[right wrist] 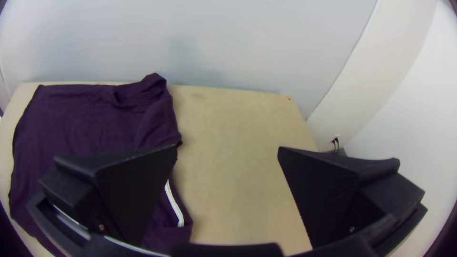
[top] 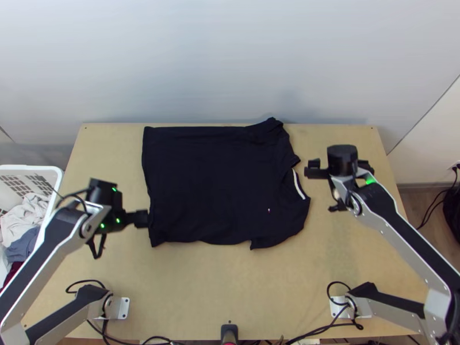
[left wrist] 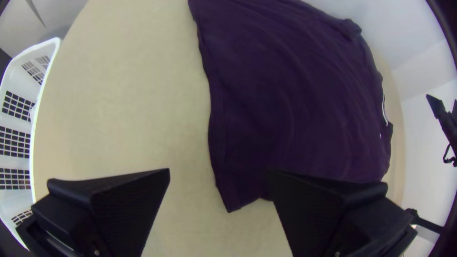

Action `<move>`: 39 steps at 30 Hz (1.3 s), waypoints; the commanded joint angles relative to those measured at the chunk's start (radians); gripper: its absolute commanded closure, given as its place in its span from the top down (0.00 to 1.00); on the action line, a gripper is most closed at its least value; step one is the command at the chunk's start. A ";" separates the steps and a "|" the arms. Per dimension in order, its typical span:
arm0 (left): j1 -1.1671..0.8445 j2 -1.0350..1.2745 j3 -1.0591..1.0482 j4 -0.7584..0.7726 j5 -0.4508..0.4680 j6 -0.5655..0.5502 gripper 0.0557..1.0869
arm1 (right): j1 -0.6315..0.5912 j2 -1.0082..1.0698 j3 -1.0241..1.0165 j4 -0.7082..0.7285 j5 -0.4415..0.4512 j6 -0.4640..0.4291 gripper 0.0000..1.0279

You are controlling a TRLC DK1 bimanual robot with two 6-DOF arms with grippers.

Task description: Fold the t-shirt

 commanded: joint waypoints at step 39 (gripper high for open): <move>-0.180 0.148 -0.227 0.388 -0.098 -0.101 0.04 | 0.253 -0.117 -0.138 -0.342 -0.321 0.078 0.95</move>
